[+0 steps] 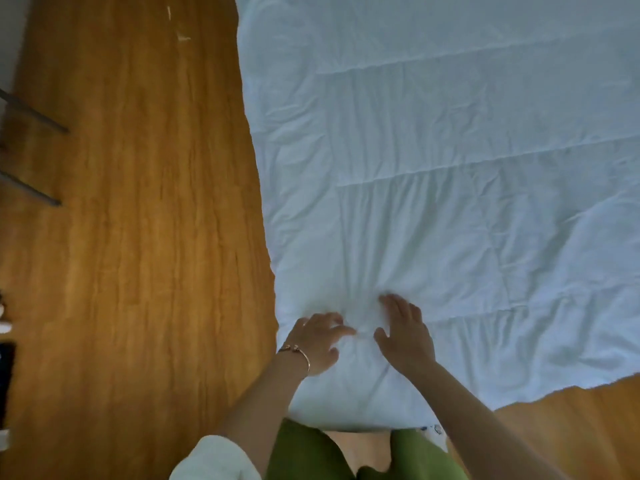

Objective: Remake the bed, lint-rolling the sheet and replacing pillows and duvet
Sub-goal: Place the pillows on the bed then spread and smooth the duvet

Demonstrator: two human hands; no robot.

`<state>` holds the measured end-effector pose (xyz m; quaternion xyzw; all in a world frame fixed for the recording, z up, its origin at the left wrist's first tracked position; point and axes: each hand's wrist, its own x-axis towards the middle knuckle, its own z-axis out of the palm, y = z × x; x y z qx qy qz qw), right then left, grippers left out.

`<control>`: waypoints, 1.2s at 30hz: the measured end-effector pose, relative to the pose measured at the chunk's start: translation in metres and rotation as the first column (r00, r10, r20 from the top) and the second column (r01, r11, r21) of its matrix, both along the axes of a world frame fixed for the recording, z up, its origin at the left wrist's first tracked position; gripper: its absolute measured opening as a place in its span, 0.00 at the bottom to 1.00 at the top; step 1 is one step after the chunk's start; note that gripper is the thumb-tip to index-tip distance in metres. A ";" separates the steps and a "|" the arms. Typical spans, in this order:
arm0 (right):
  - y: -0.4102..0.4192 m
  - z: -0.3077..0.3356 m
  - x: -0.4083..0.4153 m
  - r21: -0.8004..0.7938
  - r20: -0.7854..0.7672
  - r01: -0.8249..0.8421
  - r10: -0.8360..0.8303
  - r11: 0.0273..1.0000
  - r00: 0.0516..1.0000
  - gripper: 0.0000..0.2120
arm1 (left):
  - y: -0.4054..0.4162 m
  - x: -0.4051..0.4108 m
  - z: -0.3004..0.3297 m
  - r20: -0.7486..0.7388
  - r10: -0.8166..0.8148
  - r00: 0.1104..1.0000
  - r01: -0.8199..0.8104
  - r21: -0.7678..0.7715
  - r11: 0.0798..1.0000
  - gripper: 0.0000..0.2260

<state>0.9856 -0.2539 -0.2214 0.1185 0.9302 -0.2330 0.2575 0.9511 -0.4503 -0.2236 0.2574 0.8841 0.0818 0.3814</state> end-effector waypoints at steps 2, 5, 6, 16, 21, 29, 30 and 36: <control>-0.034 0.000 -0.009 -0.078 0.025 0.114 -0.112 0.990 0.993 0.34 | -0.008 -0.012 0.007 0.056 0.013 0.998 -0.014 0.030 0.999 0.29; -0.063 -0.010 -0.023 -0.050 0.199 0.120 -0.108 0.991 0.974 0.36 | -0.030 -0.022 0.006 0.153 0.023 0.988 -0.019 -0.028 0.999 0.35; -0.064 -0.010 -0.028 -0.040 0.239 0.115 -0.102 0.993 0.966 0.37 | -0.039 -0.029 0.004 0.153 0.000 0.988 0.011 -0.073 0.997 0.37; -0.050 -0.023 -0.034 -0.081 0.307 0.074 -0.046 0.994 0.951 0.34 | -0.071 -0.131 -0.016 -0.310 -0.498 0.810 0.508 -0.054 0.860 0.41; -0.059 -0.022 -0.030 -0.059 0.278 0.168 -0.146 0.984 0.949 0.33 | -0.073 -0.169 -0.023 -0.246 -0.770 0.589 0.735 -0.234 0.636 0.52; -0.119 -0.030 -0.048 0.313 0.179 0.513 -0.580 0.800 0.795 0.32 | -0.072 -0.262 -0.066 -0.396 -0.914 -0.084 0.951 -0.307 0.046 0.51; -0.136 -0.032 -0.055 0.353 0.151 0.588 -0.665 0.727 0.731 0.34 | -0.070 -0.268 -0.064 -0.413 -0.905 -0.101 0.945 -0.324 0.042 0.51; -0.279 -0.042 -0.092 0.346 0.020 0.753 -0.807 0.559 0.590 0.56 | -0.080 -0.275 -0.064 -0.474 -0.880 0.001 0.949 -0.277 0.150 0.48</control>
